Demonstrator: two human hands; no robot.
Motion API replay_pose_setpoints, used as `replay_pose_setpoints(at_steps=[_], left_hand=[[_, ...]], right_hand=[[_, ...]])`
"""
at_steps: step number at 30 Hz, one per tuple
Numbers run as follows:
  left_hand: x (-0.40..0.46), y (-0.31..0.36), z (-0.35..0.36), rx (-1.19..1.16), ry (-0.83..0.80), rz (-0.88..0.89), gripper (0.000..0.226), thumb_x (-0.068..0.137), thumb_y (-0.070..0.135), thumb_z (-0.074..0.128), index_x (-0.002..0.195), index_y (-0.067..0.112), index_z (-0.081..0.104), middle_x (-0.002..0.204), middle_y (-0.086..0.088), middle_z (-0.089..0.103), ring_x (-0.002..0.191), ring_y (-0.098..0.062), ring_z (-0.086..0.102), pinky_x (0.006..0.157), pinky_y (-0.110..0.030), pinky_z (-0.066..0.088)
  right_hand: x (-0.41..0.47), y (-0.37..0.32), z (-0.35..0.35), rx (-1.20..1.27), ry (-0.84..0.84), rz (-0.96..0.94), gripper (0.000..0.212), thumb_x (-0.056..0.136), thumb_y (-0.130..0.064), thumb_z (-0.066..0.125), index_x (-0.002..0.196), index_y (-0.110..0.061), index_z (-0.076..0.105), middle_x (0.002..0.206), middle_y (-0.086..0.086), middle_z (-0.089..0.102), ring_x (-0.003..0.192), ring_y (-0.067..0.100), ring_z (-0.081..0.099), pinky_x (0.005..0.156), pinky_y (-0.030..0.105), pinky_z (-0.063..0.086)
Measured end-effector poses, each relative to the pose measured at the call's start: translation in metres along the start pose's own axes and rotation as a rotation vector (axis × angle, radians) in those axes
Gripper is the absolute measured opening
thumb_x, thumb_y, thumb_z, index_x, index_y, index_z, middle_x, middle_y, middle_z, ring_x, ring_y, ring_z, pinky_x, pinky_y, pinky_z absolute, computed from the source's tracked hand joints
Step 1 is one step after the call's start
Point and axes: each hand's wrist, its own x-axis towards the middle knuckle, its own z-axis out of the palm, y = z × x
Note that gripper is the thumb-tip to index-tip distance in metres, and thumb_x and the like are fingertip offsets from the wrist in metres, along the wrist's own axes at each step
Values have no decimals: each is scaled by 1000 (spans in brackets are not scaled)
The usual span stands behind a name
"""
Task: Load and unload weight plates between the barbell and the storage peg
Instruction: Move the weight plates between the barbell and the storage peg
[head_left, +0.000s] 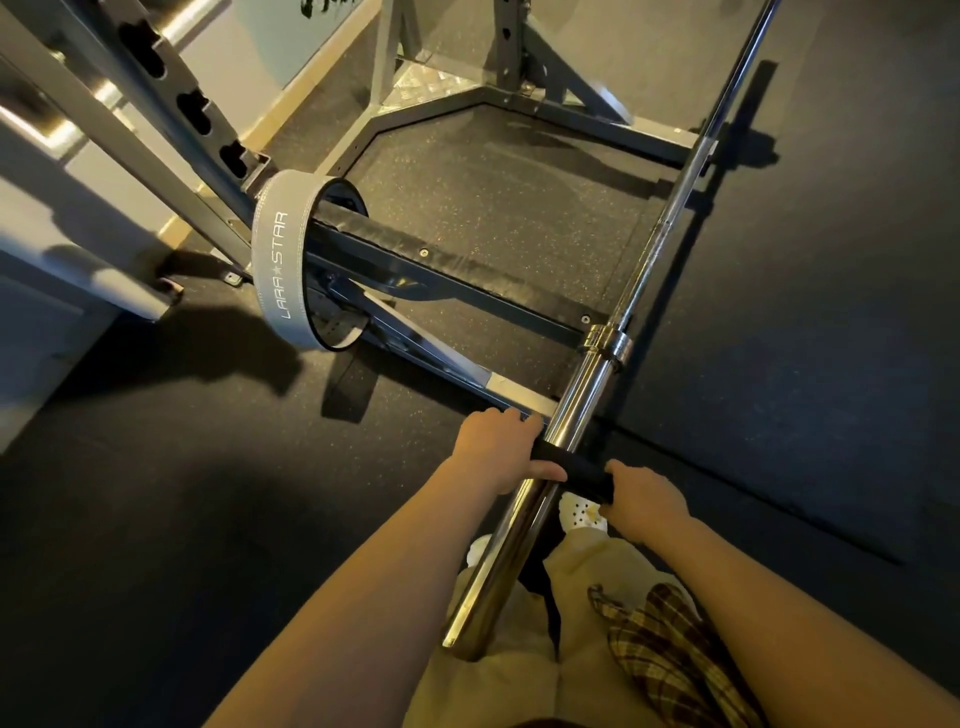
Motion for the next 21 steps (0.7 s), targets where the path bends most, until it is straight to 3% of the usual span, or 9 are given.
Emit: replay_pose_setpoints(at_steps=[3, 7, 13, 18, 21], left_hand=[[-11, 10, 11, 129, 72, 10, 71, 85, 75, 38, 126, 17, 49, 116, -7, 59, 108, -26, 57, 99, -41, 40], [-28, 7, 26, 18, 124, -31, 69, 87, 73, 36, 127, 18, 46, 124, -4, 55, 116, -25, 53, 104, -40, 36], [-29, -5, 24, -123, 80, -60, 63, 87, 72, 39, 124, 21, 46, 117, 0, 55, 108, -20, 55, 97, -38, 42], [-39, -32, 41, -430, -13, -84, 61, 87, 65, 50, 132, 25, 42, 125, 3, 52, 105, -15, 54, 91, -36, 48], [-38, -38, 42, -394, -47, -72, 64, 84, 68, 53, 131, 26, 43, 121, 5, 53, 103, -14, 56, 93, -39, 49]], right_hand=[[-6, 3, 12, 81, -35, -3, 36, 90, -29, 62, 122, -27, 47, 86, -7, 55, 70, 9, 58, 61, 25, 51], [-13, -1, 18, 77, -39, -19, 33, 91, -30, 61, 121, -27, 48, 92, -7, 58, 78, 10, 60, 69, 27, 54], [-20, -13, 1, -35, -67, -31, 32, 91, -28, 60, 121, -25, 51, 96, -4, 57, 83, 13, 60, 74, 28, 52], [-29, -35, 1, -204, -36, -73, 34, 91, -24, 60, 123, -19, 52, 105, 1, 60, 86, 15, 56, 76, 28, 47], [-35, -41, 2, -218, 2, -84, 31, 91, -23, 60, 120, -17, 54, 98, 1, 58, 82, 15, 53, 73, 28, 45]])
